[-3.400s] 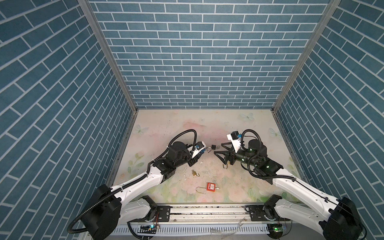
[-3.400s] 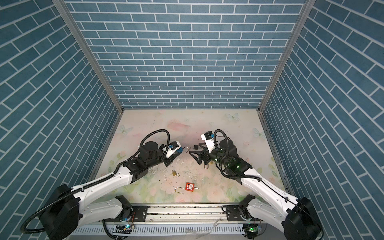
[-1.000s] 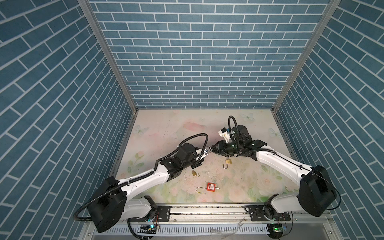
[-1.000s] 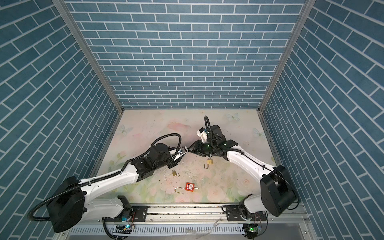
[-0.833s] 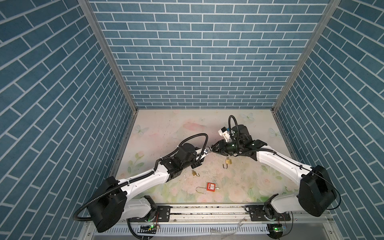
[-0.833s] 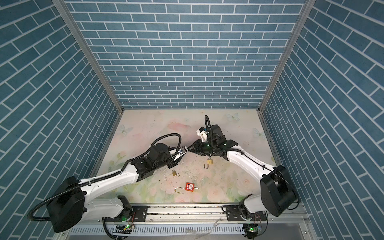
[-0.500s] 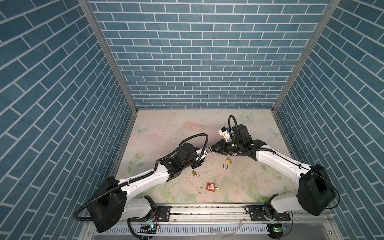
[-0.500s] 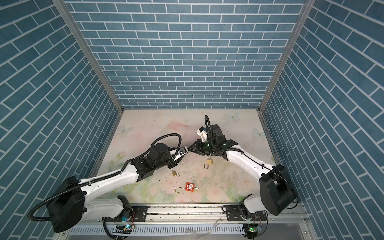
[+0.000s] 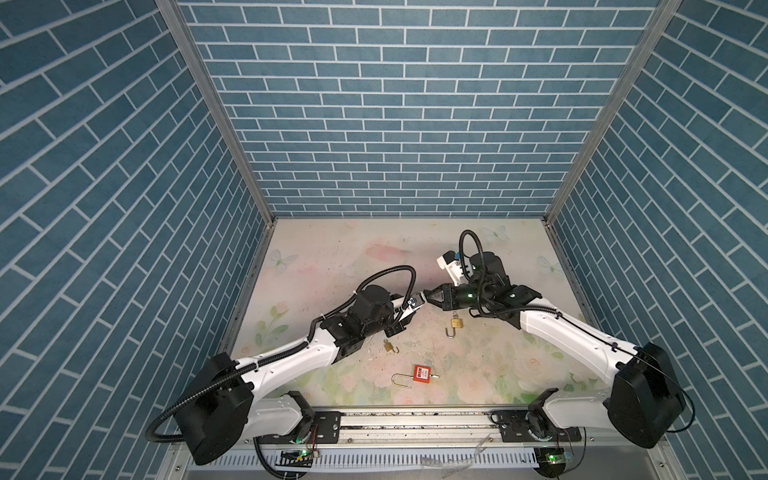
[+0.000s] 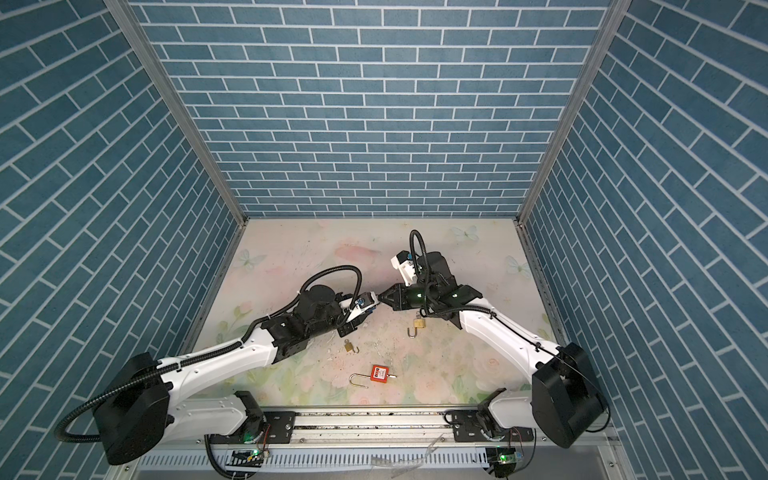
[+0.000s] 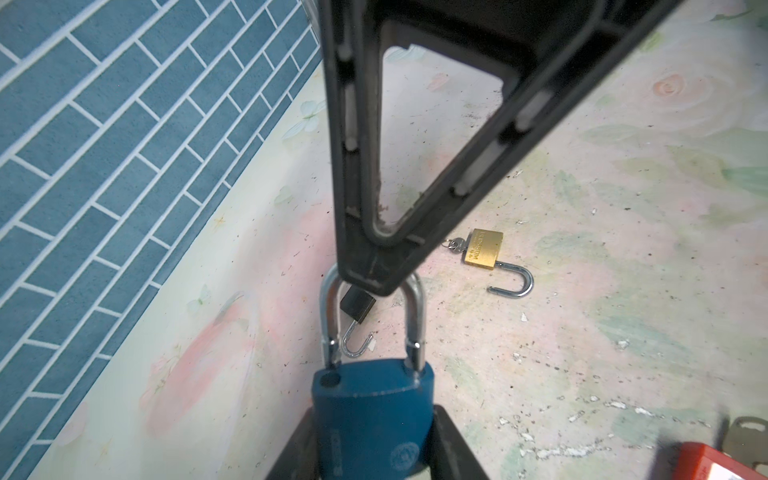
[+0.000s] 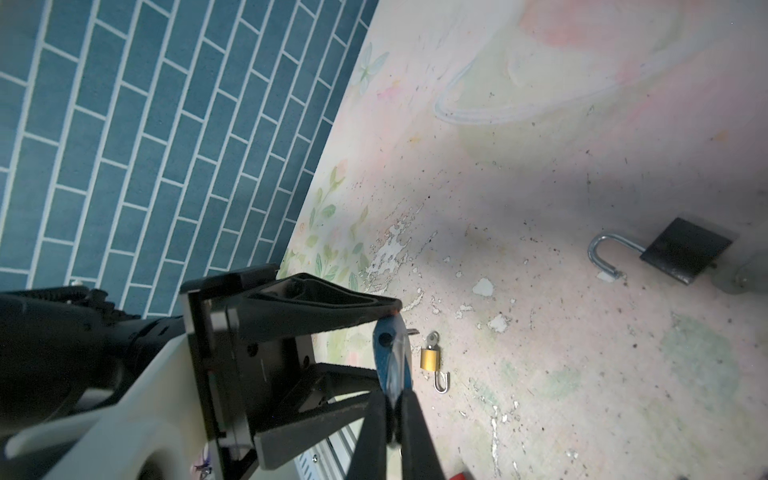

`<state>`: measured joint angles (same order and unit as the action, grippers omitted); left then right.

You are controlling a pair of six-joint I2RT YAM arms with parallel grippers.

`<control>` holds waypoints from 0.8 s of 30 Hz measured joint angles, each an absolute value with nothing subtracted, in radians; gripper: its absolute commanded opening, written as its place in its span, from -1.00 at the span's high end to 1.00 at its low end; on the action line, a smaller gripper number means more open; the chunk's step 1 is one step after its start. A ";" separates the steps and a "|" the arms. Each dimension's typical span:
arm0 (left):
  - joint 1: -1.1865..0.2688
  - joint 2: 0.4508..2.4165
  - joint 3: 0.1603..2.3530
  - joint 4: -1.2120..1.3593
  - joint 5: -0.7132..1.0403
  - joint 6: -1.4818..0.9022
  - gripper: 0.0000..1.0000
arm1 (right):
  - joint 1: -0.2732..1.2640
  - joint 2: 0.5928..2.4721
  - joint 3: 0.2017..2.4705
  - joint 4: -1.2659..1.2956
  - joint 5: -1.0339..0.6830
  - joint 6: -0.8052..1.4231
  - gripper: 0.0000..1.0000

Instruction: Lock with the key

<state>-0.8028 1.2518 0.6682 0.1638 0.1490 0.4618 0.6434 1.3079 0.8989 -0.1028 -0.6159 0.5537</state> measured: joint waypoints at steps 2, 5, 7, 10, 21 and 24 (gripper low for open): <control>-0.803 1.250 0.668 0.167 0.165 0.459 1.00 | 0.643 1.287 0.874 -0.074 -0.624 0.518 1.00; -0.803 1.245 0.665 0.171 0.180 0.456 1.00 | 0.643 1.269 0.850 -0.042 -0.641 0.480 1.00; -0.802 1.238 0.662 0.171 0.186 0.453 1.00 | 0.643 1.267 0.842 -0.026 -0.653 0.464 1.00; -0.802 1.237 0.661 0.171 0.190 0.448 1.00 | 0.641 1.267 0.838 -0.014 -0.664 0.458 1.00; -0.798 1.212 0.661 0.152 0.176 0.426 1.00 | 0.640 1.296 0.836 0.039 -0.707 0.461 1.00; -0.798 1.212 0.662 0.138 0.174 0.422 1.00 | 0.643 1.304 0.832 0.046 -0.712 0.466 1.00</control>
<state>-0.7979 1.2118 0.6624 0.1375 0.1741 0.4217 0.6426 1.3041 0.8318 0.0463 -0.7116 0.4656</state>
